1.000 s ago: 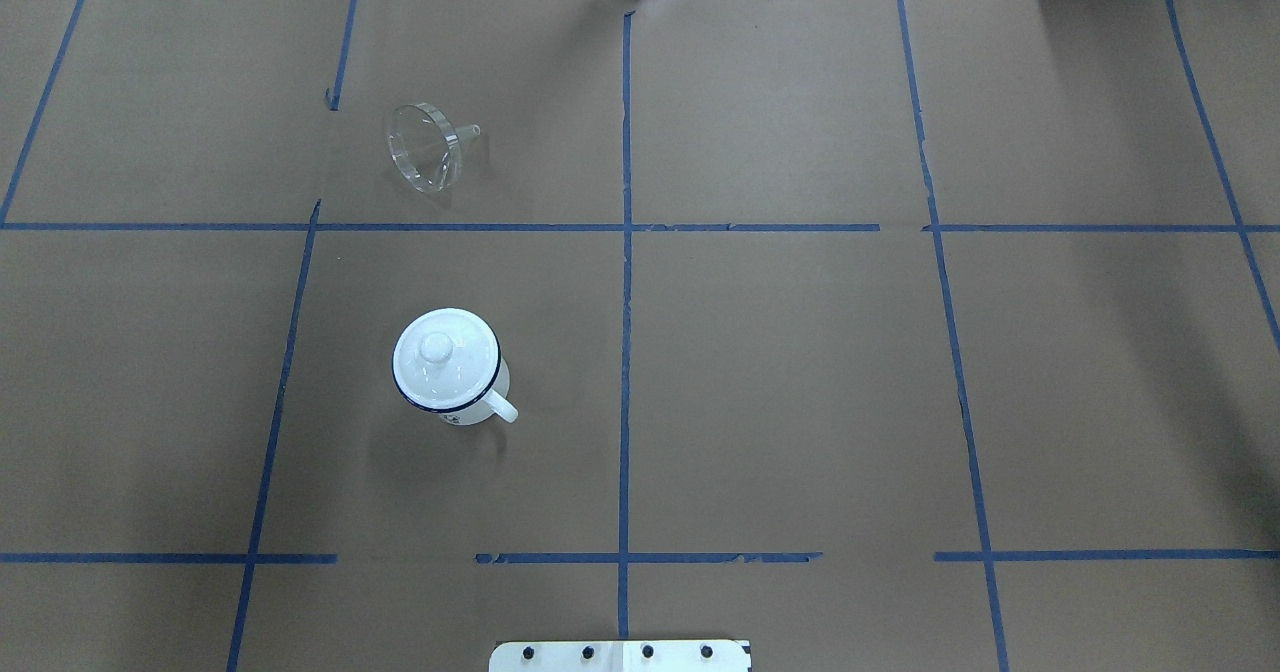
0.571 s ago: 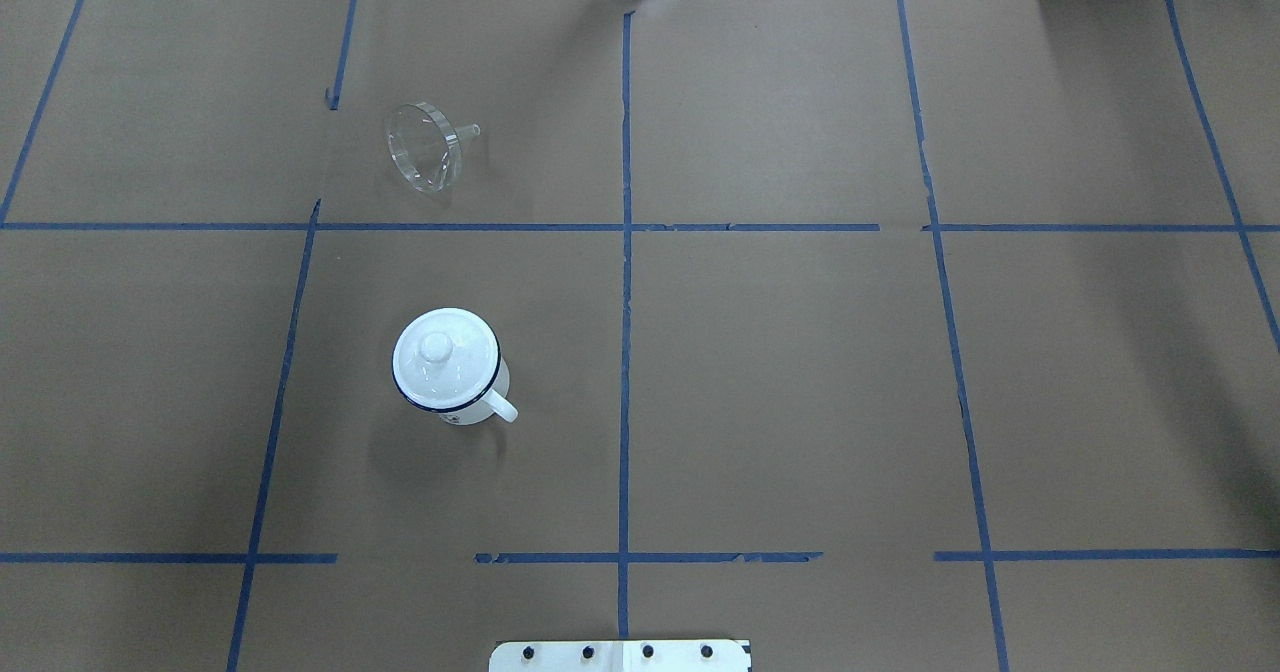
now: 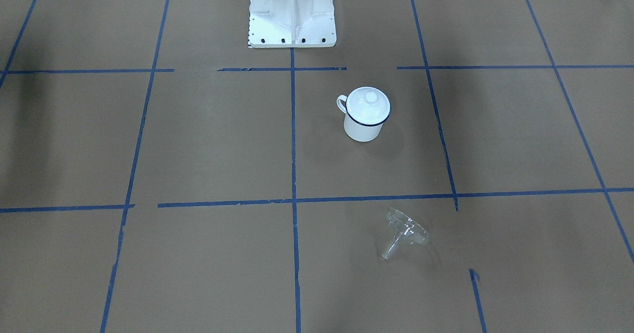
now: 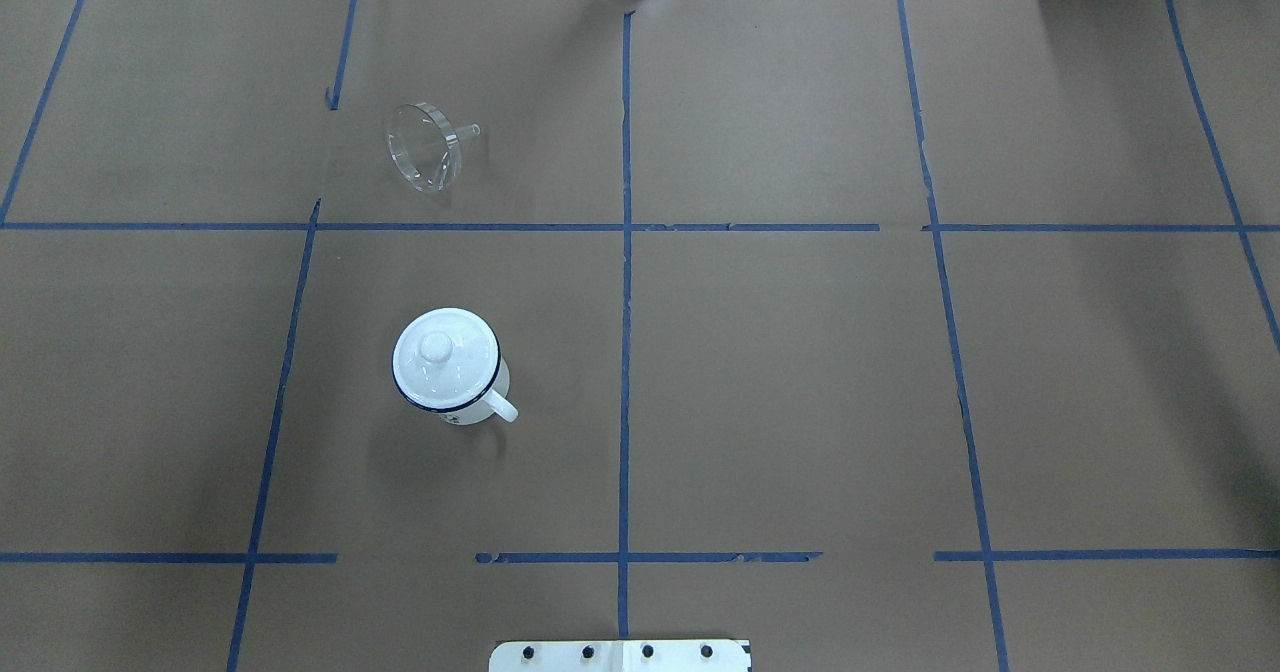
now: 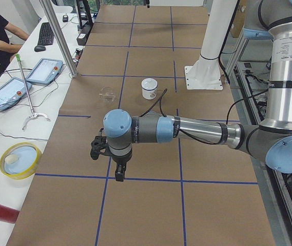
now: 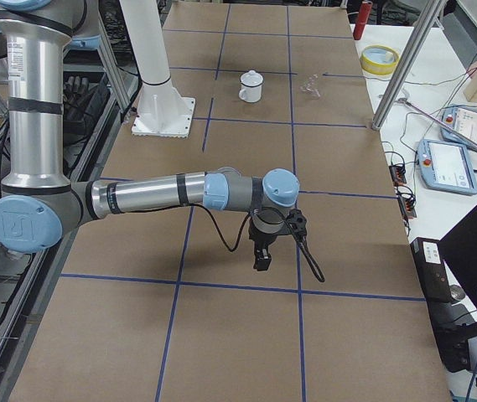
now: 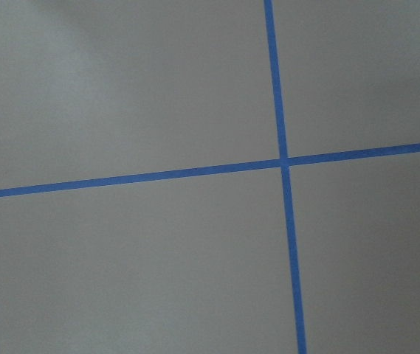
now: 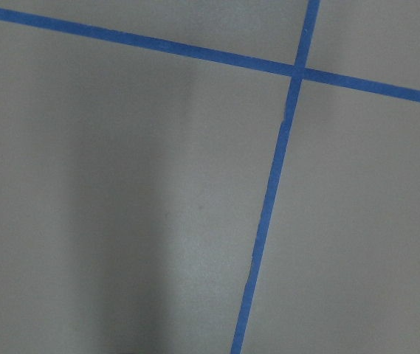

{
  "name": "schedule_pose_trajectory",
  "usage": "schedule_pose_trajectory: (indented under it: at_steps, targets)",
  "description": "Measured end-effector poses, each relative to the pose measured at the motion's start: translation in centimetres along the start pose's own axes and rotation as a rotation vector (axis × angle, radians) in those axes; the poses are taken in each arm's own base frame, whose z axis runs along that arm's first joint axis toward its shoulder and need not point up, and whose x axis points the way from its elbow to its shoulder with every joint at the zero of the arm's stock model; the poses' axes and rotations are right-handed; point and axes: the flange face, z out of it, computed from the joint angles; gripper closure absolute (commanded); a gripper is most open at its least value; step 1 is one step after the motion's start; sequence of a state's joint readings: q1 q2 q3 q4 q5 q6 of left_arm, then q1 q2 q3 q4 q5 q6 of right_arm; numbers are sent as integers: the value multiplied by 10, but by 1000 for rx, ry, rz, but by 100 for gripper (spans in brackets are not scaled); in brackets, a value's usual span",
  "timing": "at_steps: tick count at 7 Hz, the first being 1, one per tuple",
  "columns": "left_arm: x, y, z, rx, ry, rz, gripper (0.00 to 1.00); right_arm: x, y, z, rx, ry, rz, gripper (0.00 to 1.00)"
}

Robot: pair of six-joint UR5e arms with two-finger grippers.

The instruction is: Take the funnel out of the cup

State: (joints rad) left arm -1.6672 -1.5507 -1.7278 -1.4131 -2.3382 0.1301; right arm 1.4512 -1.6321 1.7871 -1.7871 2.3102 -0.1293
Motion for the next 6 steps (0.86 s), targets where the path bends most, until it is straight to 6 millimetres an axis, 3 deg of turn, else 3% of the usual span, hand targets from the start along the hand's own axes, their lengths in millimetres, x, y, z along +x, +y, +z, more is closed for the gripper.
schedule_pose_trajectory:
  at_steps: [6]
  targets:
    - [-14, 25, 18, -31, 3, -35, 0, 0, 0, 0, 0, 0, 0, 0]
